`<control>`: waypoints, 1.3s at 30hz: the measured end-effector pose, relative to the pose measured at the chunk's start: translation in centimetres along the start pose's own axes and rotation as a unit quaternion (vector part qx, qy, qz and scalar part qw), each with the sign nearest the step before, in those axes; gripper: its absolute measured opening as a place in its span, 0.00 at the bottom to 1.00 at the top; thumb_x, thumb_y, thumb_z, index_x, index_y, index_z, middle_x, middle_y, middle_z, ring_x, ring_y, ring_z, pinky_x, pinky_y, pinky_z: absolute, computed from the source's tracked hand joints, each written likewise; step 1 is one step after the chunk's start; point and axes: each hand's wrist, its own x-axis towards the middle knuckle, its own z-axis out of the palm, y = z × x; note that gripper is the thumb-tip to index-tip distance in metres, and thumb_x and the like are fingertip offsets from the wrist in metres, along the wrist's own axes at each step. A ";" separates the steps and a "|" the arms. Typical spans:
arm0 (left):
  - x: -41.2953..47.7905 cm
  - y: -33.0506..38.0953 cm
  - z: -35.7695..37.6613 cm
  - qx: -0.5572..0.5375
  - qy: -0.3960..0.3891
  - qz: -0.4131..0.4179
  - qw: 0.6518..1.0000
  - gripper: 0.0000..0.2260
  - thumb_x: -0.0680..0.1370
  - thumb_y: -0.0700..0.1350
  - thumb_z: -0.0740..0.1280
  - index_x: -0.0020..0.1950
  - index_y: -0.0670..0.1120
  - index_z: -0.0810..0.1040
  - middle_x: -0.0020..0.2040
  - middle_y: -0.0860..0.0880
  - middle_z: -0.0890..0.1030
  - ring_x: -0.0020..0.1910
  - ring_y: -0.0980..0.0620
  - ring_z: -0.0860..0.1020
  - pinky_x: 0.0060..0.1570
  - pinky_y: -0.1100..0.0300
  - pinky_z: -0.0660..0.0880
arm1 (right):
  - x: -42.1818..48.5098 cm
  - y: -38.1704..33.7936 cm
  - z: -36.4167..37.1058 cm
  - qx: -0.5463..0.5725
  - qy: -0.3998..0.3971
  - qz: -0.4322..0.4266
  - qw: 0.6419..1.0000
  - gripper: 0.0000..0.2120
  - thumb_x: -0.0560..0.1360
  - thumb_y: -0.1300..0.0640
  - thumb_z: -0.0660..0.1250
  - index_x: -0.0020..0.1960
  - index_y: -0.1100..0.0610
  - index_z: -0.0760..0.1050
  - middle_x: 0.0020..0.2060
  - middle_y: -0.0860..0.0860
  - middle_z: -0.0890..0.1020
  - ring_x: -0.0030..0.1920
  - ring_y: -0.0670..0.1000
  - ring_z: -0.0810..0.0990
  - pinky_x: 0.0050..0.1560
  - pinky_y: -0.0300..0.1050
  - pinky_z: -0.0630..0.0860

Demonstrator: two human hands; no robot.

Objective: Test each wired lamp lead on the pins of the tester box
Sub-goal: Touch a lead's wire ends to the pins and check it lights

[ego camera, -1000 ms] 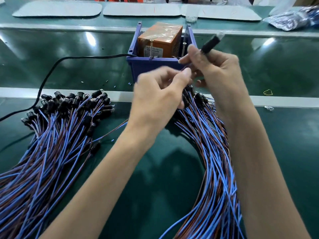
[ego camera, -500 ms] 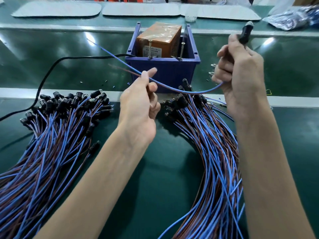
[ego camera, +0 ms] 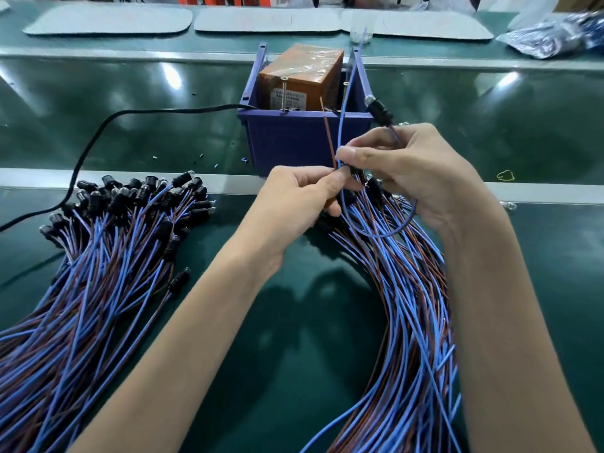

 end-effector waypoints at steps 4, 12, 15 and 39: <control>0.2 -0.4 -0.1 0.022 0.048 0.038 0.998 0.09 0.79 0.48 0.66 0.42 0.52 0.83 0.28 0.60 0.80 0.27 0.66 0.74 0.27 0.77 0.63 | 0.2 -0.2 0.4 -0.007 0.007 0.013 1.000 0.07 0.73 0.60 0.71 0.37 0.54 0.77 0.30 0.46 0.82 0.25 0.39 0.70 0.24 0.29 0.64; 0.6 -1.0 -0.2 0.076 0.037 0.046 0.995 0.08 0.79 0.48 0.67 0.42 0.54 0.85 0.32 0.59 0.82 0.23 0.65 0.70 0.26 0.74 0.64 | 0.3 0.0 1.3 0.019 0.013 0.013 1.000 0.05 0.74 0.60 0.71 0.40 0.56 0.76 0.31 0.51 0.76 0.23 0.39 0.68 0.23 0.28 0.64; 0.7 -1.1 -0.2 0.059 0.058 0.062 0.995 0.08 0.78 0.48 0.67 0.44 0.51 0.85 0.30 0.57 0.80 0.23 0.63 0.68 0.26 0.72 0.63 | 0.3 -0.3 1.5 0.032 0.010 0.012 0.999 0.08 0.76 0.62 0.68 0.39 0.56 0.75 0.32 0.49 0.82 0.23 0.39 0.70 0.22 0.28 0.64; 2.3 -2.2 -2.3 0.051 0.294 0.119 0.947 0.18 0.78 0.45 0.68 0.67 0.43 0.74 0.37 0.61 0.83 0.23 0.62 0.76 0.34 0.67 0.75 | 1.5 0.7 1.4 0.035 0.123 0.021 0.992 0.11 0.78 0.66 0.57 0.56 0.61 0.76 0.26 0.45 0.73 0.20 0.40 0.69 0.23 0.29 0.63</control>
